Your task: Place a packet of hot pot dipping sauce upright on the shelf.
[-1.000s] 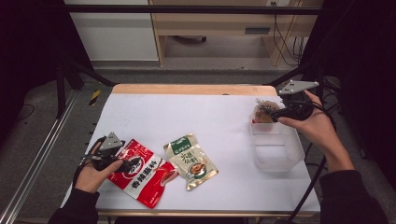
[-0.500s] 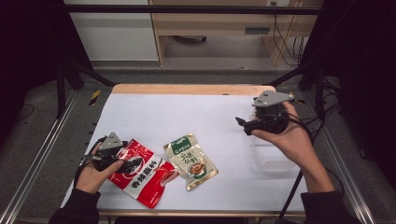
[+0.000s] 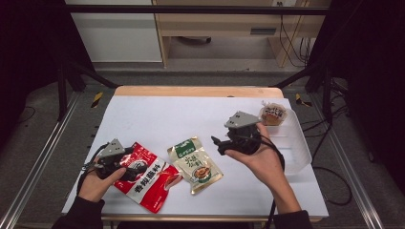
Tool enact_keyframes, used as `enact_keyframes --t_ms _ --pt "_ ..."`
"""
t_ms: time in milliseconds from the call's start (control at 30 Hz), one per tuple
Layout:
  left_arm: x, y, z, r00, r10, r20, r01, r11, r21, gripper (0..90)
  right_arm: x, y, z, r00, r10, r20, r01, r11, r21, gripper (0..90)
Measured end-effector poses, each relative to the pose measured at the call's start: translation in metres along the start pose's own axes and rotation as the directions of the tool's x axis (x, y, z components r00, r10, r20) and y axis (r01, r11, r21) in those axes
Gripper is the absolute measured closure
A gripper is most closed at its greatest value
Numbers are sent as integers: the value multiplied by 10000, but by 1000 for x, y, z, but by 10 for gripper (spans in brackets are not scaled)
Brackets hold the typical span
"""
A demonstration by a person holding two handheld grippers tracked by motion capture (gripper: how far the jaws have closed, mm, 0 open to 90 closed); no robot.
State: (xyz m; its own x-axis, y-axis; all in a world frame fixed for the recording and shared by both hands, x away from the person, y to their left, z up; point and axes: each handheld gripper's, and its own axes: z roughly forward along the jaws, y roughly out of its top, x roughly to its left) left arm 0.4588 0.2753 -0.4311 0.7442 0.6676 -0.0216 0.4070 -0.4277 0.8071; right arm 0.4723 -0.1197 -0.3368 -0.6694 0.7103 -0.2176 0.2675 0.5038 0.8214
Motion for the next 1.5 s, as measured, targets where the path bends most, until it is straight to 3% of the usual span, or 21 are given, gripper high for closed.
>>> enact_keyframes --t_ms 167,267,400,567,800,967,1067,1133,1500 --pt "0 0 1 9998 184 63 -185 9998 87 97 22 -18 17 9992 384 -139 -382 9992 126 172" --pt "-4 3 0 9994 351 -38 -351 9994 77 97 30 -24 23 9990 356 -266 -348 9989 305 162" --pt "-9 7 2 9978 646 -143 -642 9976 246 98 32 -32 34 9974 476 -536 -459 9985 312 135" --pt "-14 14 7 9948 973 -289 -961 9945 421 101 37 -45 50 9972 178 -728 -162 9996 214 155" --pt "-19 24 16 9942 1063 -183 -1053 9931 509 105 41 -56 64 9948 100 -1011 -75 9996 254 178" --pt "-23 33 23 9932 1159 -81 -1152 9917 566 123 53 -63 64 9927 317 -1162 -304 9995 131 213" --pt "-25 38 33 9933 1131 238 -1145 9909 701 134 59 -70 62 9937 336 -1067 -312 9992 249 223" --pt "-25 41 41 9913 1307 176 -1318 9868 937 149 62 -75 62 9962 253 -828 -221 9990 394 227" --pt "-19 47 81 9910 1189 608 -1277 9768 1717 196 60 -82 59 9968 386 -700 -352 9982 489 221"
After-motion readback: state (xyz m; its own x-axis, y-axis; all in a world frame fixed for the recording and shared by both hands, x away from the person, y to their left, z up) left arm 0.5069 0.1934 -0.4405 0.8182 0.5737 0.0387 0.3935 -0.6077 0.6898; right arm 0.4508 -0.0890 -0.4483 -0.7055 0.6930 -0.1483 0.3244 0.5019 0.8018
